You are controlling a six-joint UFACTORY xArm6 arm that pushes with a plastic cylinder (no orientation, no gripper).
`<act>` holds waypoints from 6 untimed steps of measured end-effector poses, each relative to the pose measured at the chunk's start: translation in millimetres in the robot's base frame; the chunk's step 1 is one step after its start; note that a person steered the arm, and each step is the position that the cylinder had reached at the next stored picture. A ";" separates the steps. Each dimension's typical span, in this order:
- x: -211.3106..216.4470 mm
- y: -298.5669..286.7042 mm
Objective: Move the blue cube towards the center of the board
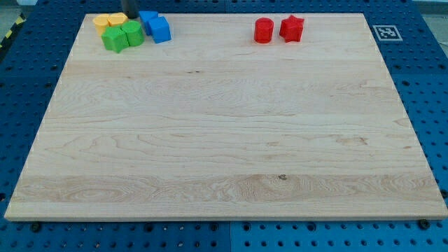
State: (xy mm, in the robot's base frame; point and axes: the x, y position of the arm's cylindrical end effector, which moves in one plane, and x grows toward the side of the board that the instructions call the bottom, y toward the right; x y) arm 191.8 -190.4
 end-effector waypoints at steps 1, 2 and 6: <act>6.3 12.8; 22.8 16.0; 73.0 85.9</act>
